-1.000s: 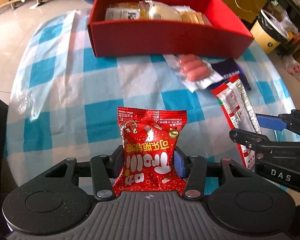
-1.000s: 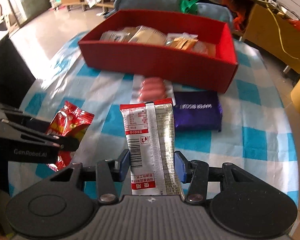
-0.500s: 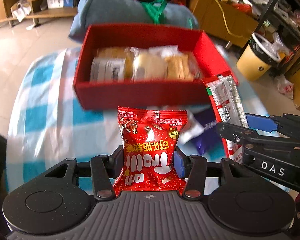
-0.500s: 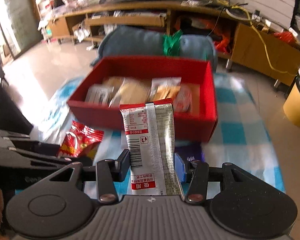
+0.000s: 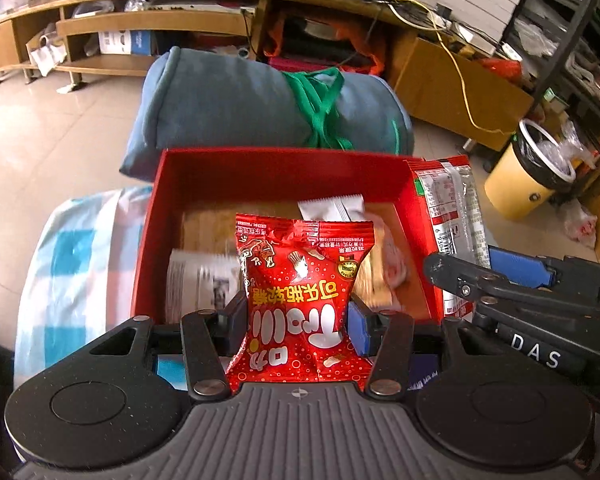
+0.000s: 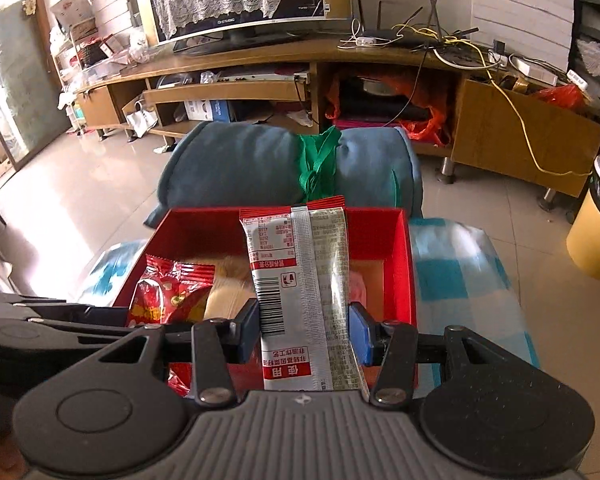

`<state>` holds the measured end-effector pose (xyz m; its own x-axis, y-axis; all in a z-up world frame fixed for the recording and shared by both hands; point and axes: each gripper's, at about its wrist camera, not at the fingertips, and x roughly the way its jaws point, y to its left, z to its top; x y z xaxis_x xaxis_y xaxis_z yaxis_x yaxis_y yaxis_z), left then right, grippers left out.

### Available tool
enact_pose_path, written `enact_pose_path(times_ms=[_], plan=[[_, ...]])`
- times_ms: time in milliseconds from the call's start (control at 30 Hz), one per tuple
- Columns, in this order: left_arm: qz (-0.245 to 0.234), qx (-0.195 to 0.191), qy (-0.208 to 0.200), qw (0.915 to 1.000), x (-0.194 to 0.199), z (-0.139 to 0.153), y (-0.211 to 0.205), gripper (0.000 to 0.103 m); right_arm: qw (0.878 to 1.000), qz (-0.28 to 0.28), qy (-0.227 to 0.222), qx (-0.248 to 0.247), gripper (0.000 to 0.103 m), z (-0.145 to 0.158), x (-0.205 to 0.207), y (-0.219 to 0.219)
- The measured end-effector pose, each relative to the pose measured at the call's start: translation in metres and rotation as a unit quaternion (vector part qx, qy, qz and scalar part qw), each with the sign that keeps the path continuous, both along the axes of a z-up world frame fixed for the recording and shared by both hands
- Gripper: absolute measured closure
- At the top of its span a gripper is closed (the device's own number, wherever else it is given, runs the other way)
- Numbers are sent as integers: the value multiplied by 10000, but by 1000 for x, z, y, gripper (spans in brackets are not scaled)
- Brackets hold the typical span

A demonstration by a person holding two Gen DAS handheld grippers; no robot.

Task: Organize snacks
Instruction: 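Carry Trolli bag with left tool toward red box while right carries snack packet, then lower Trolli bag into box and open left tool while right lowers snack packet inside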

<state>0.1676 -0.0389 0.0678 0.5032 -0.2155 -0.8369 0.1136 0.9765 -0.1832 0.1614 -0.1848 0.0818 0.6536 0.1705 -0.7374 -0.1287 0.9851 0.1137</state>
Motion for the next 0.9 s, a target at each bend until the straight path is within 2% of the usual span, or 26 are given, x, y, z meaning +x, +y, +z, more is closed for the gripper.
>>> enact_pose_path(times_ms=[400,700,900], plan=[[206,187,174,9995,41,-21,-2,46,9997,-50,225,10,61,-25,45,1],[280,335,367,9984,50,-37,-3,47,9990,-39,444,-40,61,-42,59,4],[294,402,358,9981,51,-38,-4,46,9988,-51,484,-18,61,-46,62,4]])
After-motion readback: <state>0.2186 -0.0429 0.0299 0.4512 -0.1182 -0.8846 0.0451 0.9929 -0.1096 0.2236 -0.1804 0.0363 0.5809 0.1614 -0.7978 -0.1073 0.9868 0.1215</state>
